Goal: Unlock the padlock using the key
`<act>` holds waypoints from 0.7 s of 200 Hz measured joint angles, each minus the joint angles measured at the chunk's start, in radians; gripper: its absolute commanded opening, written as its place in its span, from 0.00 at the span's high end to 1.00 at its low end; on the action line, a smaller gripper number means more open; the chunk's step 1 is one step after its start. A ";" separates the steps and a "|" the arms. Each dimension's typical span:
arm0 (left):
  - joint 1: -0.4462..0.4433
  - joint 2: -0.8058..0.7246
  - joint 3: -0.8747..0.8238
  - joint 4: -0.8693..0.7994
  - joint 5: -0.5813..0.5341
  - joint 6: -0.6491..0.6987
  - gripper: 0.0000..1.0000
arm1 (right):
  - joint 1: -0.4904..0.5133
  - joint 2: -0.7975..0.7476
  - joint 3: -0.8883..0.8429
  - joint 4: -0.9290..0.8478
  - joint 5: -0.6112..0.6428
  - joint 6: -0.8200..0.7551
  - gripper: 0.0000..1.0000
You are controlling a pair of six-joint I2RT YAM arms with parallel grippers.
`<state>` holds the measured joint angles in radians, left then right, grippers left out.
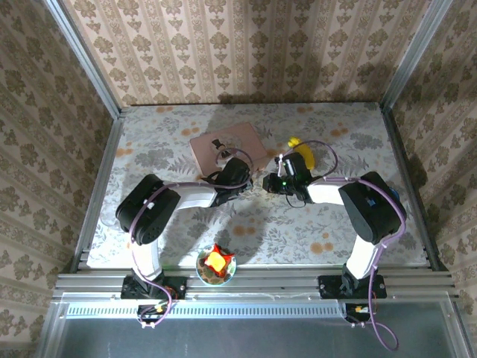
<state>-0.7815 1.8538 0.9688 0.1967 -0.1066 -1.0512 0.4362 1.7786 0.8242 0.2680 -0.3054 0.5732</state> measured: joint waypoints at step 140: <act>0.093 -0.059 -0.101 0.109 0.264 -0.082 1.00 | 0.195 -0.156 -0.148 0.057 0.254 -0.469 0.68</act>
<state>-0.6888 1.7950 0.8680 0.3058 0.1577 -1.1336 0.6315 1.6230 0.6762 0.3252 -0.0509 0.1043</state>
